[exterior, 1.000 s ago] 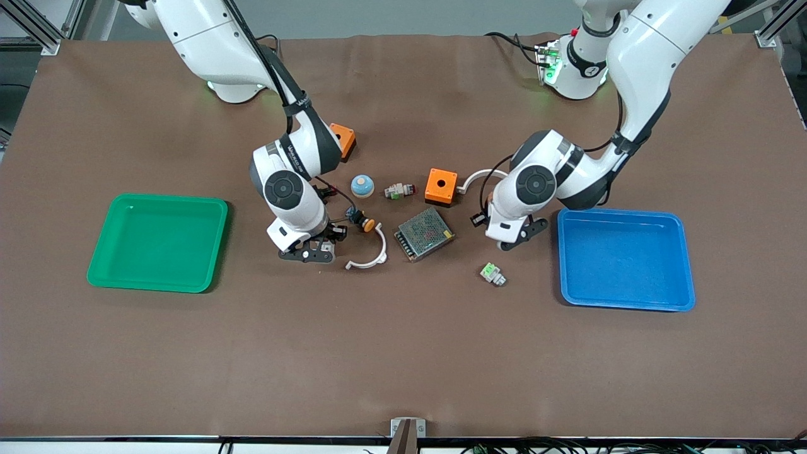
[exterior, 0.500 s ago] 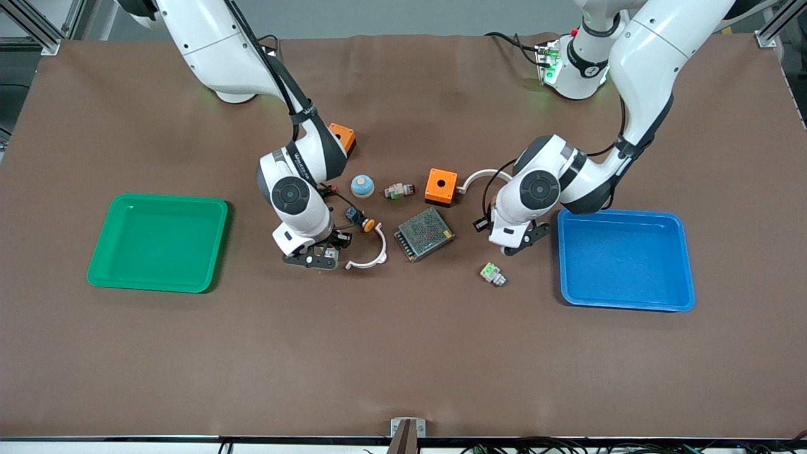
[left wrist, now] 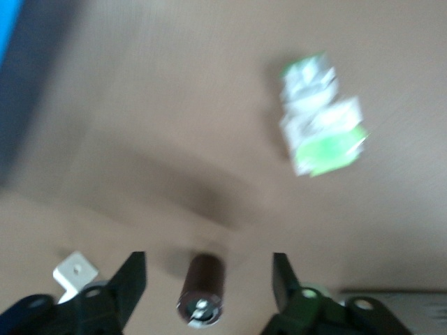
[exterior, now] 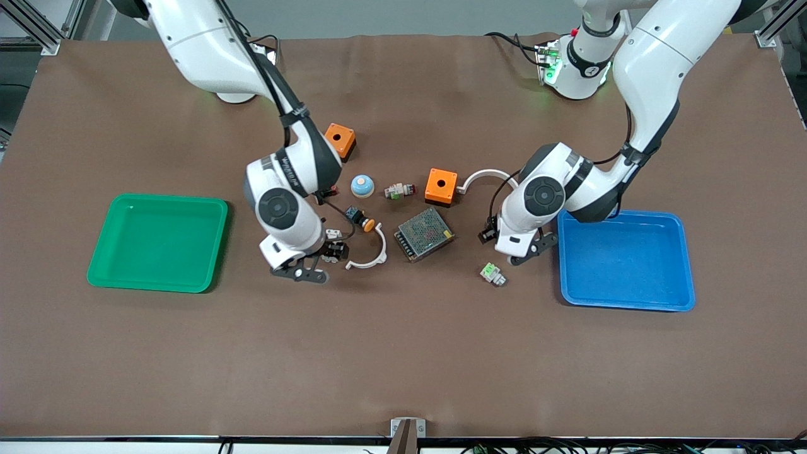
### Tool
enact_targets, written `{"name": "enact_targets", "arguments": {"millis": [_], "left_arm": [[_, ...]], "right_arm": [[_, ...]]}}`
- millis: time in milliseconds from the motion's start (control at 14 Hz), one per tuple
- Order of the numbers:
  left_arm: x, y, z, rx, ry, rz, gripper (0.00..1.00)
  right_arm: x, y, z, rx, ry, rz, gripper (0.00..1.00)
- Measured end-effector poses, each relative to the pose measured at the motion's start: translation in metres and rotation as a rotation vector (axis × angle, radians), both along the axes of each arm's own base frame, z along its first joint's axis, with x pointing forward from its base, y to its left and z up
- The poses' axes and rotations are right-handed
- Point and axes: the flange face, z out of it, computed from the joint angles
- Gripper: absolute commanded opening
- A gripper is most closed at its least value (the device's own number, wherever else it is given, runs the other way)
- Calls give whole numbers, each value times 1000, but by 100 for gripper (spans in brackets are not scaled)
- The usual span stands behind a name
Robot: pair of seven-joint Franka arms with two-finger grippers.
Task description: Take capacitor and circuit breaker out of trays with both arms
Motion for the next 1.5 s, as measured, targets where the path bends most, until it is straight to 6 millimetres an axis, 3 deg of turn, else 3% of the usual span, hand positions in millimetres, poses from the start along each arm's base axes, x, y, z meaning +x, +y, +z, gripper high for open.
{"name": "enact_targets", "arguments": {"millis": [214, 429, 643, 786, 1071, 1357, 1500], "left_arm": [[54, 18, 68, 54, -94, -71, 100], [89, 68, 144, 107, -138, -102, 100], [90, 117, 210, 168, -151, -239, 100], [85, 135, 246, 194, -164, -359, 100], [72, 153, 303, 216, -116, -505, 100], [54, 182, 356, 165, -112, -482, 100], [41, 201, 380, 159, -111, -489, 100]], "right_arm": [[36, -62, 64, 11, 35, 55, 100], [48, -146, 109, 33, 72, 114, 100], [44, -231, 151, 37, 98, 165, 100], [39, -274, 176, 6, 114, 191, 100], [37, -323, 224, -6, 110, 135, 100], [38, -360, 242, -8, 73, 80, 100], [36, -363, 245, -6, 84, 74, 100]]}}
